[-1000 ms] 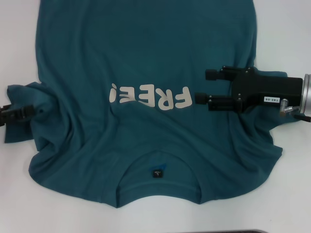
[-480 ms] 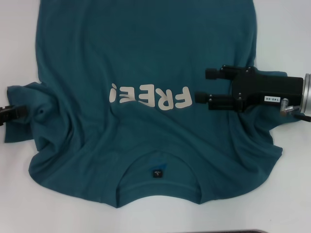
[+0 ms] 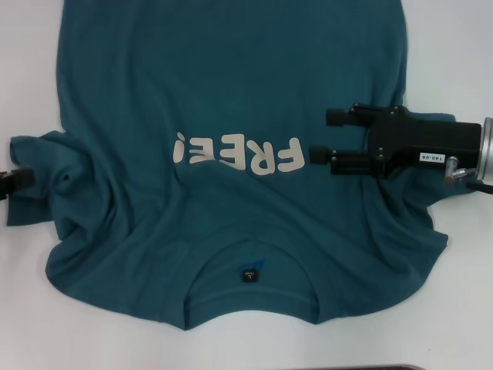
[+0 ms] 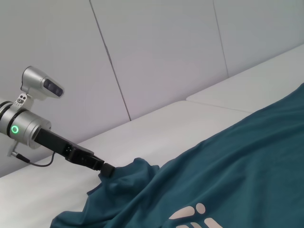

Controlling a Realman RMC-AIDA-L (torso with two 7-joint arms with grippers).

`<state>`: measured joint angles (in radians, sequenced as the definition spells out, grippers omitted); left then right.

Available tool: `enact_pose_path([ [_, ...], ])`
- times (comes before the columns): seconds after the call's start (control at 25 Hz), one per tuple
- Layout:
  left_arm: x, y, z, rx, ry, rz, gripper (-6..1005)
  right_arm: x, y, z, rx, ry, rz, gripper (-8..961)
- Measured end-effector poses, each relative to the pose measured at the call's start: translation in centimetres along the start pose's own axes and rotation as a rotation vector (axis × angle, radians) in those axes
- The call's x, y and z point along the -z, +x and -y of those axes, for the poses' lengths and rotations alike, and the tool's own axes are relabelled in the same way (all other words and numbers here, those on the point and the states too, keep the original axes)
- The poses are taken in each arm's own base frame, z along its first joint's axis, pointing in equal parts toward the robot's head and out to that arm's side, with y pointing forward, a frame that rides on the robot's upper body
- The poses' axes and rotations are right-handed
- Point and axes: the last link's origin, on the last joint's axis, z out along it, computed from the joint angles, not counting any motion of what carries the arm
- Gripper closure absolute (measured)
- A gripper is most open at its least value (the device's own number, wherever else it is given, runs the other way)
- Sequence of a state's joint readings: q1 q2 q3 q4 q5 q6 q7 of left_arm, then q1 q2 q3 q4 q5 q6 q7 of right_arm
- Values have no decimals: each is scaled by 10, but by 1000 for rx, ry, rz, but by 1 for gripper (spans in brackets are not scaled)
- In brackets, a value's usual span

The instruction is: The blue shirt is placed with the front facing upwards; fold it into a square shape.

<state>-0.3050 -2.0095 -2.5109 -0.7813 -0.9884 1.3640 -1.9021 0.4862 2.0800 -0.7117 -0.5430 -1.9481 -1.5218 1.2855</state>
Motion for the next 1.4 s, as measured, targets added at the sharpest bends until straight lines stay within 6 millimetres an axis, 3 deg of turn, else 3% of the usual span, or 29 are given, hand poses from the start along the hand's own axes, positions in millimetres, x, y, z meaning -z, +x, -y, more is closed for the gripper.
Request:
enact_pose_path([
  [0.2, 1, 5, 1, -13, 9, -5, 999, 0, 0, 0, -2, 2, 3, 101],
  [0.96, 13, 27, 14, -12, 125, -19, 1001, -1, 0, 0, -15, 6, 20, 100],
  [1.4, 34, 29, 23, 7, 192, -27, 1000, 0, -1, 0, -20, 11, 26, 101],
])
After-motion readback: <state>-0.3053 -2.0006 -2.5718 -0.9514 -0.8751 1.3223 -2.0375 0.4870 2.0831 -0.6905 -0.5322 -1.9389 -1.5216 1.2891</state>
